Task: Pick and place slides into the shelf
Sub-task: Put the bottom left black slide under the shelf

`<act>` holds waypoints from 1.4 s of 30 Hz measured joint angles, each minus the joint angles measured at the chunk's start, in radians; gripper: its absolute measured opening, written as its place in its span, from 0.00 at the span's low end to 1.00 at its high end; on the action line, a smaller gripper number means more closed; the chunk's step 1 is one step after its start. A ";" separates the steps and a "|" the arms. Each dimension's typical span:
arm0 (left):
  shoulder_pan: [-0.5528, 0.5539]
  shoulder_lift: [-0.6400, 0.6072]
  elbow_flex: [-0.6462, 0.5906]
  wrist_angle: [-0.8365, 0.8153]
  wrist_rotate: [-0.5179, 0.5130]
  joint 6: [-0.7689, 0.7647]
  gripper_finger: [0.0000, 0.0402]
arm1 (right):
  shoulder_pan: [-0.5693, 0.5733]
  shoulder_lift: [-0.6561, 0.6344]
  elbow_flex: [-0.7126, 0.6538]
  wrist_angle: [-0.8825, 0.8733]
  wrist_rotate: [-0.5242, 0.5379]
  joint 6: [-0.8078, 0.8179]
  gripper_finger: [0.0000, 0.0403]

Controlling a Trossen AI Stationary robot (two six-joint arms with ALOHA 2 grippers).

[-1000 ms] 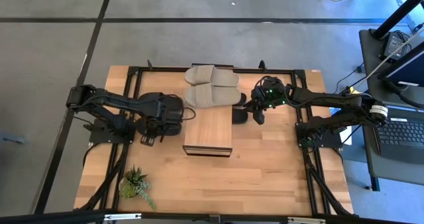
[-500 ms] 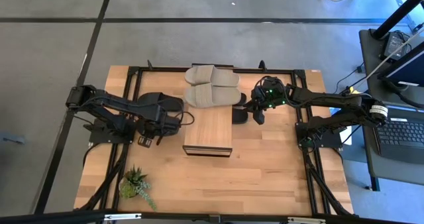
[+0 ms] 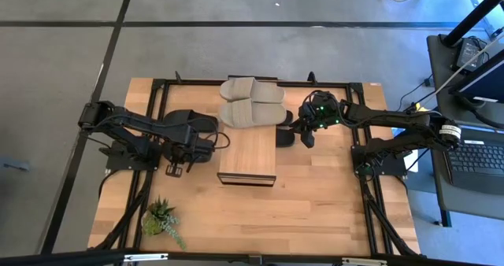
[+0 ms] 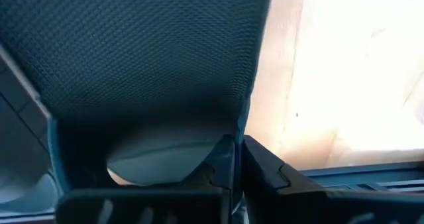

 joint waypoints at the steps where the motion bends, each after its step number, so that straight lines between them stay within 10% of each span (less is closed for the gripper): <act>1: 0.000 0.000 0.000 -0.003 0.001 -0.013 0.02 | 0.000 0.000 0.000 0.000 0.000 0.000 0.24; 42: -0.140 -0.306 0.532 -0.166 -0.483 -0.171 0.01 | 0.000 -0.003 0.000 0.180 -0.001 0.115 0.24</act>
